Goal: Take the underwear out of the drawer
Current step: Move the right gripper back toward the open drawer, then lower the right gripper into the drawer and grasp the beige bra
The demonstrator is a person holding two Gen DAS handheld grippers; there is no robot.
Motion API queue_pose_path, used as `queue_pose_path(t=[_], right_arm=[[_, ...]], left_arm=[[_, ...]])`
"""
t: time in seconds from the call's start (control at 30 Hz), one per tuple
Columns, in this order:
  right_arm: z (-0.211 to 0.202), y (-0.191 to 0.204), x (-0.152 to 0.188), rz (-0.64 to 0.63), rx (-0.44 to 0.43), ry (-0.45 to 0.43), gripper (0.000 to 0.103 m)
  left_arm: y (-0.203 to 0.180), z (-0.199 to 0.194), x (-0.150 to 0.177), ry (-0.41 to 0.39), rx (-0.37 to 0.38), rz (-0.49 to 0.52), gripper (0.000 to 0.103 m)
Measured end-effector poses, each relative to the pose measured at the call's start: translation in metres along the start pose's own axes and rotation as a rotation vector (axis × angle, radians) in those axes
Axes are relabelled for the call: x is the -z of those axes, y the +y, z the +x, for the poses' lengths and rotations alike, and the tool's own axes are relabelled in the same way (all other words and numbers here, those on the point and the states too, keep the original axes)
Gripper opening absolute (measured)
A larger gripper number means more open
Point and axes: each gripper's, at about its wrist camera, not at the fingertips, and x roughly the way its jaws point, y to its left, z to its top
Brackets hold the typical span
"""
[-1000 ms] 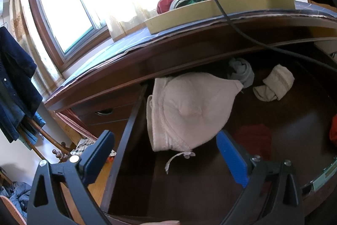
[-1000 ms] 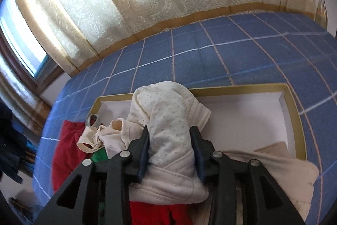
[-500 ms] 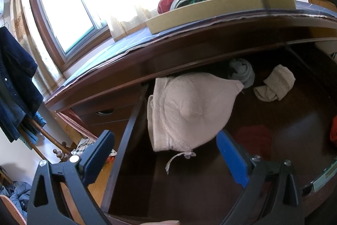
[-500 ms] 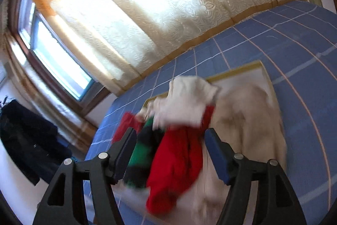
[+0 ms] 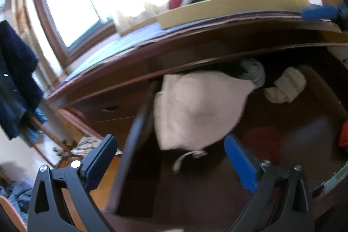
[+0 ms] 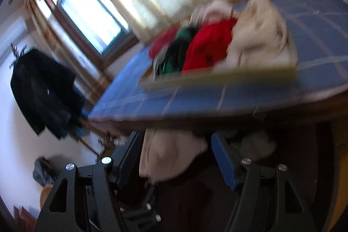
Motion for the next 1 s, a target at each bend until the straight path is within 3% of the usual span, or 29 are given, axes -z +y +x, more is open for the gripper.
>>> queue_pose_path(t=[0.1,0.2,0.33,0.47,0.63,0.8,1.0], right_arm=[[0.031,0.012,0.015,-0.055,0.039,0.113,0.069],[0.057,0.030,0.025,-0.119,0.057,0.197,0.066],[0.086,0.067,0.039,-0.321,0.074,0.298,0.066],[0.111,0.096,0.064,-0.571,0.094,0.426,0.066],[0.134,0.118,0.086,-0.827,0.141,0.466,0.066],[0.158,0.130,0.086,-0.847,0.114,0.489,0.066],[0.189,0.131,0.085,-0.858,0.159,0.521,0.066]], left_arm=[[0.017,-0.014,0.004,-0.049,-0.098,0.016,0.101],[0.047,-0.017,0.010,-0.029,-0.144,-0.019,0.103],[0.085,-0.005,0.013,0.035,-0.193,-0.089,0.103],[0.112,-0.006,0.011,0.031,-0.233,-0.129,0.103],[0.131,-0.007,0.012,0.022,-0.282,-0.161,0.103],[0.136,-0.004,0.011,0.022,-0.283,-0.183,0.103],[0.140,-0.002,0.011,0.026,-0.273,-0.207,0.103]])
